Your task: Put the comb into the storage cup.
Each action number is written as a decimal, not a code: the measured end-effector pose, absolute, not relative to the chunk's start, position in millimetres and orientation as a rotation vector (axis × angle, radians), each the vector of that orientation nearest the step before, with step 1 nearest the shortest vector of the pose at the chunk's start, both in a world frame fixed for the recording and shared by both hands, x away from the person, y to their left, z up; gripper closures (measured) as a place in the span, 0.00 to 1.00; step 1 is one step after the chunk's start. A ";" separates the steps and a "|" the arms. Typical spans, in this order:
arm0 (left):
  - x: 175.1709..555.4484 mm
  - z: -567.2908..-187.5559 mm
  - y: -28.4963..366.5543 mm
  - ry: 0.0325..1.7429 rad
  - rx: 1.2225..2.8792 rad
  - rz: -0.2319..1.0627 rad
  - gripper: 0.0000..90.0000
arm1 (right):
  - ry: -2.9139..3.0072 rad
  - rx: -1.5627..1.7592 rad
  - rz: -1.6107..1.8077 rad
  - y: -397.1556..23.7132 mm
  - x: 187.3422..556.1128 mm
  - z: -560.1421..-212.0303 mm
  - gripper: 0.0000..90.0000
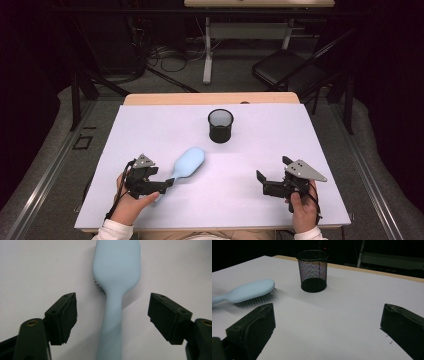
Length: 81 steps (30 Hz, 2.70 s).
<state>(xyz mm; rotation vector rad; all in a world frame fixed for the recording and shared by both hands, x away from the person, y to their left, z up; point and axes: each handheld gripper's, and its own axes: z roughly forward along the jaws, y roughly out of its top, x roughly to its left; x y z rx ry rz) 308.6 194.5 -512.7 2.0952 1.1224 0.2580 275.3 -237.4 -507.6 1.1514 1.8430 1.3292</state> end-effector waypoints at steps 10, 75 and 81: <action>318.9 -511.4 189.2 1.121 2.135 0.252 0.01 | 1.846 1.151 1.327 -237.3 275.0 -507.9 0.00; 352.8 -508.2 154.3 1.120 2.492 0.178 0.06 | 1.861 1.144 1.314 -234.9 275.7 -509.9 0.00; 352.2 -513.7 150.7 1.123 2.541 0.169 0.07 | 1.860 1.145 1.316 -235.3 275.7 -510.0 0.00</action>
